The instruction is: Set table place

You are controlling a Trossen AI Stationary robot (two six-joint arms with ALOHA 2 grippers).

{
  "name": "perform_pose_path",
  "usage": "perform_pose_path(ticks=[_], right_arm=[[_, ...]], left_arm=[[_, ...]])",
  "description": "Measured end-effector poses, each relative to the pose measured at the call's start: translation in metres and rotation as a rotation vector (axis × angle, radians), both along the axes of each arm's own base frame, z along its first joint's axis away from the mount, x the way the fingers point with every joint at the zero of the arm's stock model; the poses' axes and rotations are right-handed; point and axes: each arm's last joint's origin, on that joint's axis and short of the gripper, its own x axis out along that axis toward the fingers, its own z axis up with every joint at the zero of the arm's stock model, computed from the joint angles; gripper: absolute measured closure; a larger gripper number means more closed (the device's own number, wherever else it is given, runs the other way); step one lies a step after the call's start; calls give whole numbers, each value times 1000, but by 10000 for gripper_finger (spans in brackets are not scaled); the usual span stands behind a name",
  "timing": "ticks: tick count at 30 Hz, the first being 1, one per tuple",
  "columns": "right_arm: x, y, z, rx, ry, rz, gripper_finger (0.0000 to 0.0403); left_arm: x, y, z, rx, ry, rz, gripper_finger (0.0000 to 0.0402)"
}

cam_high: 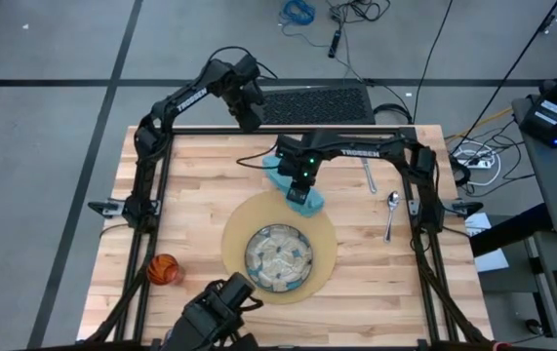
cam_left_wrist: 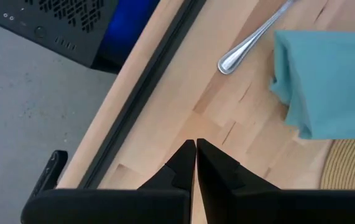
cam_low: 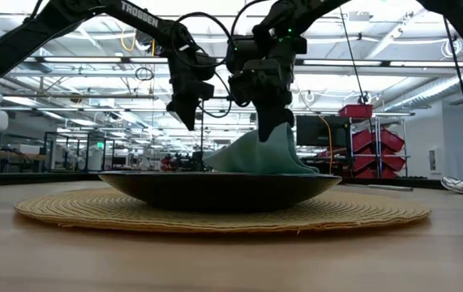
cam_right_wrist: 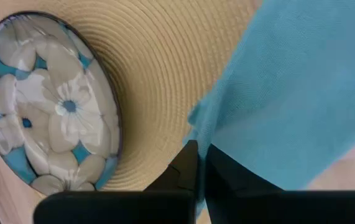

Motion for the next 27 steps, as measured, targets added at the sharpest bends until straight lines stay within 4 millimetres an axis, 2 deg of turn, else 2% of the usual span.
perform_pose_path(ticks=[5,11,15,20,27], right_arm=[[2,6,-1,-6,0,23,372],[2,6,-1,11,29,-60,279],[-4,2,7,-10,83,-28,234],[-28,-11,34,-123,177,-4,231],[-75,-26,41,-117,142,-62,258]], left_arm=[[-6,6,0,2,0,14,401],[-12,11,0,4,-2,34,401],[-15,15,0,-13,-32,39,401],[-14,9,2,-218,-219,-23,401],[8,-20,13,-431,-442,-165,401]])
